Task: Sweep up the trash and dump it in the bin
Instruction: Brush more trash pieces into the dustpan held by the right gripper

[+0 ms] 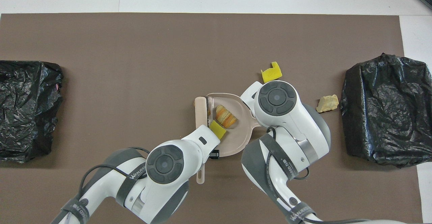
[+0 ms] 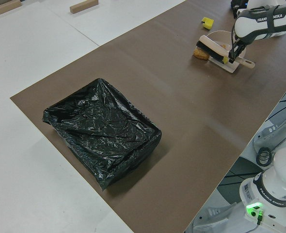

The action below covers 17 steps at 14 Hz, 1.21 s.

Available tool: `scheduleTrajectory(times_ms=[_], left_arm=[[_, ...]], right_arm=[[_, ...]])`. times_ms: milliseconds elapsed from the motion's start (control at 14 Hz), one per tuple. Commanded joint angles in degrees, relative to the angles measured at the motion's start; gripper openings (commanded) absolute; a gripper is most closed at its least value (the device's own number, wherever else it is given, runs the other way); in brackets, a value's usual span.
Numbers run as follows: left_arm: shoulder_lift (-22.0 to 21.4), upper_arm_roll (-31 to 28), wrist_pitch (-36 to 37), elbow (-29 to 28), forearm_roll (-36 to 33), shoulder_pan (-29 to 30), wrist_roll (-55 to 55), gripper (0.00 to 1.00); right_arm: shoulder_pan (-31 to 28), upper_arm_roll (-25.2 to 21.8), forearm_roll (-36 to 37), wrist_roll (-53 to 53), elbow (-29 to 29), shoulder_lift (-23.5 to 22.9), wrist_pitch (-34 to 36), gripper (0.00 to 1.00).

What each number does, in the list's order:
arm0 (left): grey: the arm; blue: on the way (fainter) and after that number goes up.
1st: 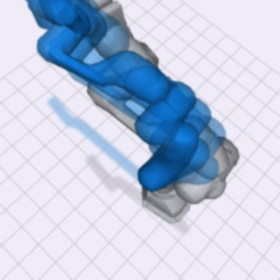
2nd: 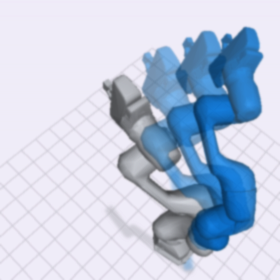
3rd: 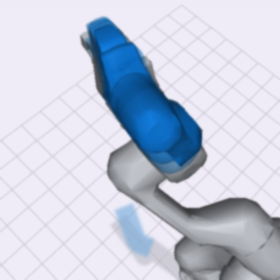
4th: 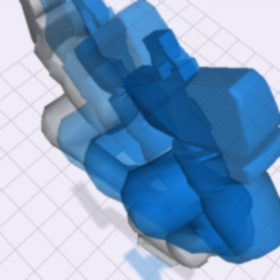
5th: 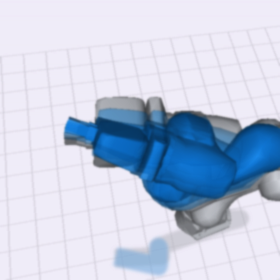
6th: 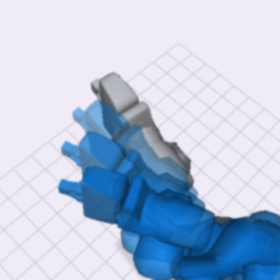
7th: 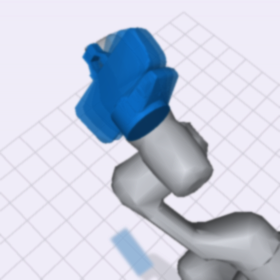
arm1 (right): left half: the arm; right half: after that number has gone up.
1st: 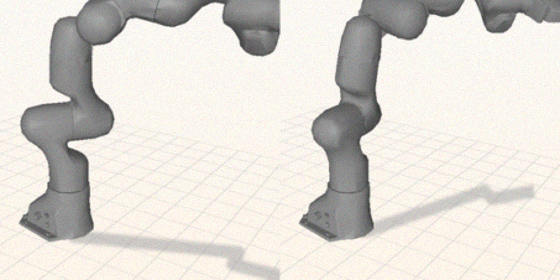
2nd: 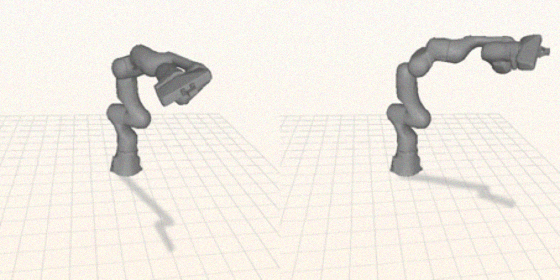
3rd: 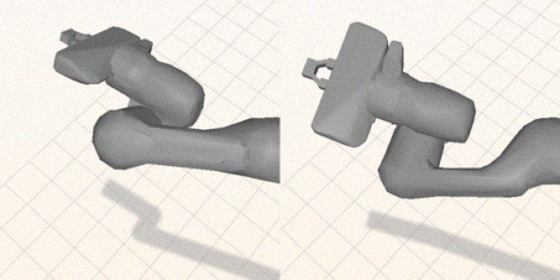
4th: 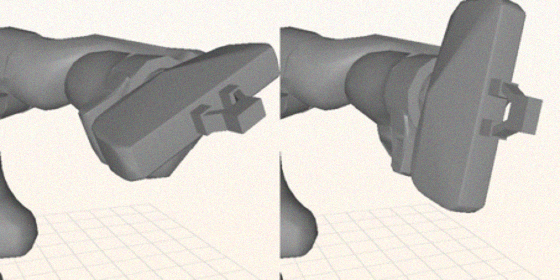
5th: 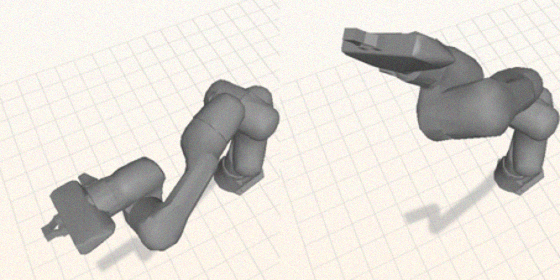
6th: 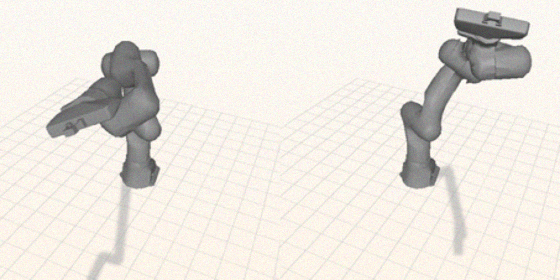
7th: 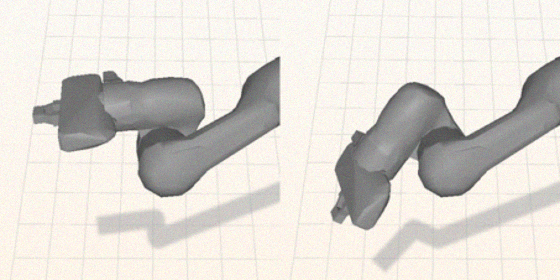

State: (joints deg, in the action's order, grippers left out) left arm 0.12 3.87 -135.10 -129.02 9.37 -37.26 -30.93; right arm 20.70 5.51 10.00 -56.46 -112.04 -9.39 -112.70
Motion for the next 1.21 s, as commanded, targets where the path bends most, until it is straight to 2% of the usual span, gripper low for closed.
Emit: scheduleTrajectory(times_ms=[0, 143, 285, 428, 642, 856, 999, 1141], left_arm=[[0.4, 0.3, 1.9, 0.9, 0.4, 4.5, 7.2, 0.00], [1.5, 0.3, 2.3, 1.9, -0.5, 7.2, 12.9, 0.00], [6.2, 0.3, 5.0, 6.3, -3.6, 7.8, 14.8, 0.00], [8.1, 0.3, 6.7, 9.2, -4.0, 7.8, 15.3, 0.00], [8.5, 0.3, 6.3, 8.4, -3.8, 6.8, 16.1, 0.00], [6.8, 0.6, 6.5, 5.5, -3.2, 4.1, 14.9, 0.00], [4.9, 0.8, 7.0, 3.3, -3.0, 1.5, 11.4, 0.00], [4.7, 0.8, 9.0, 4.3, -3.0, 0.0, 8.0, 0.00]], right_arm=[[-1.4, 0.3, -3.1, -3.5, -2.7, 1.7, -1.5, 0.00], [-1.5, 0.3, -3.4, -3.4, -2.7, 1.7, -1.5, 0.00], [-1.4, 0.3, -3.3, -3.1, -2.7, 1.7, -1.5, 0.00], [-1.3, 0.3, -3.3, -2.9, -2.7, 1.7, -1.5, 0.00], [-1.1, 0.3, -3.3, -2.5, -2.7, 1.7, -1.5, 0.00], [-0.9, 0.3, -3.3, -2.0, -2.6, 1.7, -1.5, 0.00], [-0.7, 0.3, -3.3, -1.4, -2.6, 1.7, -1.5, 0.00], [-0.7, 0.3, -3.3, -1.3, -2.6, 1.7, -1.5, 0.00]])
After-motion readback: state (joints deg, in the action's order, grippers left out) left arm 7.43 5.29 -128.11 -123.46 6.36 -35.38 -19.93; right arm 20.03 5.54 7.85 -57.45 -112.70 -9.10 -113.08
